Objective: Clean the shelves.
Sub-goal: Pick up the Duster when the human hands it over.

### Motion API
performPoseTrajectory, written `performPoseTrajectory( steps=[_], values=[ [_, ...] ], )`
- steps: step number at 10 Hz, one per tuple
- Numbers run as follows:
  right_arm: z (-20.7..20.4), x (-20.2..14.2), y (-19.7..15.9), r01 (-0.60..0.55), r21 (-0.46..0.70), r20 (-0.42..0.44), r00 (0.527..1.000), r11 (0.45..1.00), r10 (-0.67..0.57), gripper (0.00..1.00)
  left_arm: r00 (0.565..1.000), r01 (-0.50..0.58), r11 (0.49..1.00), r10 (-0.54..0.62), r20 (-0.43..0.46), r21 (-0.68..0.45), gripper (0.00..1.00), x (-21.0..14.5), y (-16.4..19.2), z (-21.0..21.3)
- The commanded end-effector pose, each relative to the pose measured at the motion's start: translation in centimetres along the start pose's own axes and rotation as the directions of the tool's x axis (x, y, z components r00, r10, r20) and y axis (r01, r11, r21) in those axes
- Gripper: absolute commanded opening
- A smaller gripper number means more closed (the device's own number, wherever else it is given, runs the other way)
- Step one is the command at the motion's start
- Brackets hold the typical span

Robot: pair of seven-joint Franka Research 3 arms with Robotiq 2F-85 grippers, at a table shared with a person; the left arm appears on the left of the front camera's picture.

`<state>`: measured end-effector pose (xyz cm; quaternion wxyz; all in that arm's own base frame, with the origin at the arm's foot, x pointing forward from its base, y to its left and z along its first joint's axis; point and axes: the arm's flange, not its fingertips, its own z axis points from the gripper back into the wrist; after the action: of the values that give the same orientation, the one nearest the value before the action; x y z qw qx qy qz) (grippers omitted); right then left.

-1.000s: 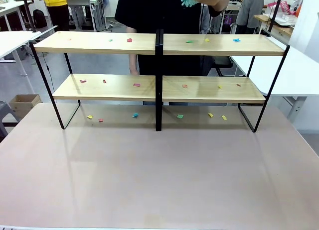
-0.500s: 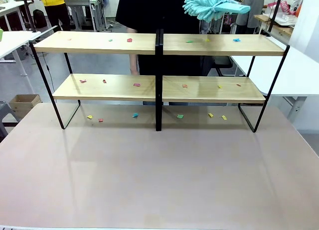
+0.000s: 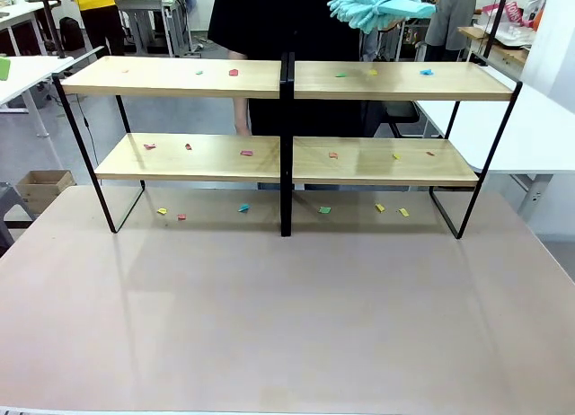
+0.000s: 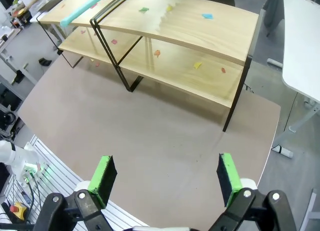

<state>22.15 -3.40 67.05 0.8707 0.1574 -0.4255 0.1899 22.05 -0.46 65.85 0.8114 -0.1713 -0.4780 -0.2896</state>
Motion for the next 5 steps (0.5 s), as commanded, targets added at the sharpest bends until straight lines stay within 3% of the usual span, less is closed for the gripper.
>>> performPoseTrajectory(
  steps=[1, 5],
  values=[
    [-0.18, -0.32, -0.17, -0.029, 0.017, 0.0, 1.0, 0.999, 0.029, 1.0, 1.0, 0.018, 1.0, -0.018, -0.011, -0.011, 1.0, 0.06, 0.65, -0.24],
    [-0.39, 0.09, -0.11, -0.014, 0.009, 0.02, 1.0, 1.0, 0.013, 1.0, 0.999, 0.022, 1.0, -0.023, -0.026, -0.012, 1.0, 0.17, 0.81, -0.5]
  ],
)
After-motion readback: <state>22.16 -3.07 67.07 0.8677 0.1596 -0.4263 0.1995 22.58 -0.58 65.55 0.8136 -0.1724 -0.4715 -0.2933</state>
